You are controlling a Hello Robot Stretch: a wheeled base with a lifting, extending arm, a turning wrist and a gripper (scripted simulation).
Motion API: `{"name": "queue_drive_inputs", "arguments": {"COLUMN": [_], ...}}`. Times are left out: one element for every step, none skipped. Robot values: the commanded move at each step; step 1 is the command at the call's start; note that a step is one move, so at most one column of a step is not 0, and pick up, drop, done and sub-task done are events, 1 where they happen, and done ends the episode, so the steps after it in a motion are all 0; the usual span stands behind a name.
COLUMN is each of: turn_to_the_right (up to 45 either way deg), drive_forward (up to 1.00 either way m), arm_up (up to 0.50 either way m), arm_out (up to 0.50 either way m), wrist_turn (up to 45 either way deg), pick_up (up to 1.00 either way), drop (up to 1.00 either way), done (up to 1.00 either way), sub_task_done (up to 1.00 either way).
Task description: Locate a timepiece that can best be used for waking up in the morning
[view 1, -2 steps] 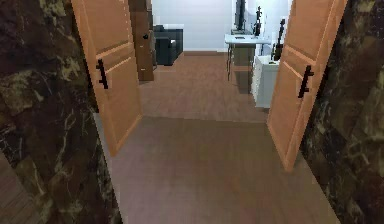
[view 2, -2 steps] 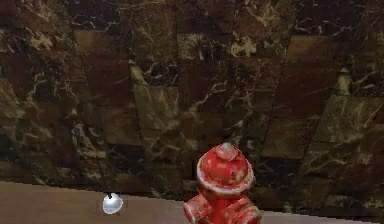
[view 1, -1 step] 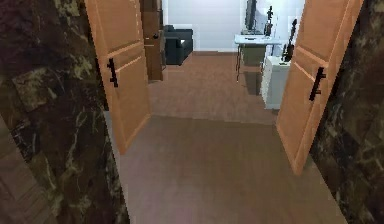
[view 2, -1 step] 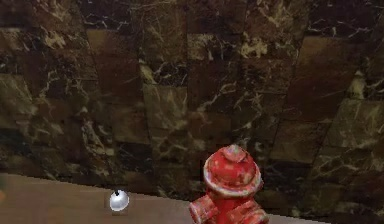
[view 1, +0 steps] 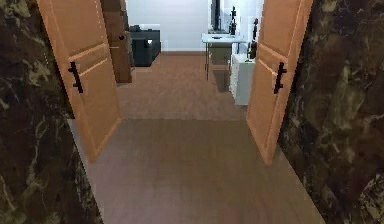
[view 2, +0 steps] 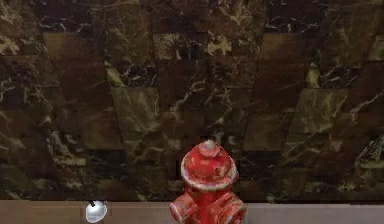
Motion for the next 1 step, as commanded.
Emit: {"name": "queue_drive_inputs", "arguments": {"turn_to_the_right": [0.0], "drive_forward": [1.00], "arm_up": [0.00], "arm_out": [0.00], "wrist_turn": [0.0], "pick_up": [0.00], "drop": [0.00], "done": [0.00], "sub_task_done": [0.00]}}
